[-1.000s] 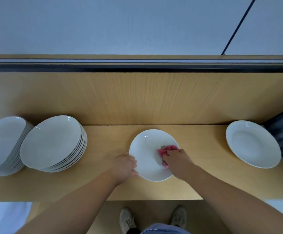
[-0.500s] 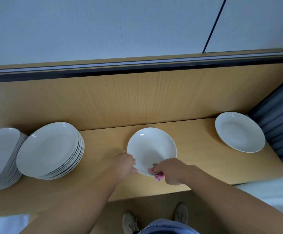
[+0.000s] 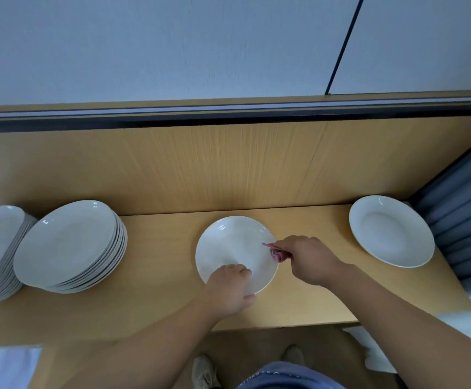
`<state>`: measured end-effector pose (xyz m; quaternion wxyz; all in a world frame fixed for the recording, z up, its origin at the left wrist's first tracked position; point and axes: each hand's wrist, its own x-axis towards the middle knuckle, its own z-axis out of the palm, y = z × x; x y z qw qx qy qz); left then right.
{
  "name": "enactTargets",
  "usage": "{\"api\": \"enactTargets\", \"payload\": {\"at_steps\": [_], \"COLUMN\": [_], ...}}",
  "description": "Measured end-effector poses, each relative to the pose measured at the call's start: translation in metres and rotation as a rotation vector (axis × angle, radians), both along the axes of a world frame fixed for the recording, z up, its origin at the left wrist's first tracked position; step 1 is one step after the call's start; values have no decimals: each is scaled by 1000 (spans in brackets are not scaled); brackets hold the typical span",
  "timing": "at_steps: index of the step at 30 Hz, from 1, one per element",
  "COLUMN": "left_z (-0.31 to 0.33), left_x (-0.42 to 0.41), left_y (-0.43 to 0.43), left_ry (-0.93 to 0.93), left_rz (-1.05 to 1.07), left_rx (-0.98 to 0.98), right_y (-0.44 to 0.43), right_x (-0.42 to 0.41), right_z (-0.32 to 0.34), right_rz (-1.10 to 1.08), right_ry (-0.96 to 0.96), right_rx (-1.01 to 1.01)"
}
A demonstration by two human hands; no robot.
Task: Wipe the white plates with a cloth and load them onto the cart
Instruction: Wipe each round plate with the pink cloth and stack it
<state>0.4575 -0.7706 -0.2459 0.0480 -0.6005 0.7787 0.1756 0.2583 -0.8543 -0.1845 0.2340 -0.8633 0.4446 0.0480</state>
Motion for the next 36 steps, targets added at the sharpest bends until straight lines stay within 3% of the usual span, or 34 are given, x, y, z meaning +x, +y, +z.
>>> {"api": "enactTargets", "payload": {"at_steps": [8,14,19,25,31,36], "left_z": [-12,-9,25,74,115,113], "left_x": [-40,-54,-56,-37,-29,-37], "left_y": [-9,-5,-8,-28,-49,-52], "left_ry": [-110,-173,-134,-219,-36,221], "left_rz": [155,149,223,338,522,642], "left_rx": [65,136,122,18,-110,-143], "right_y": [-26,-48,-62,-83,-99,-105], "right_x": [-18,-21,-23,-21,-23,-25], "right_z": [-5,-2,7,28,58,57], "right_rz": [87,183,181,200,149,147], "right_ry": [-27,-101,-260,-356,-510,-477], "right_rx": [-23,-76,-142,-242,-308,-320]}}
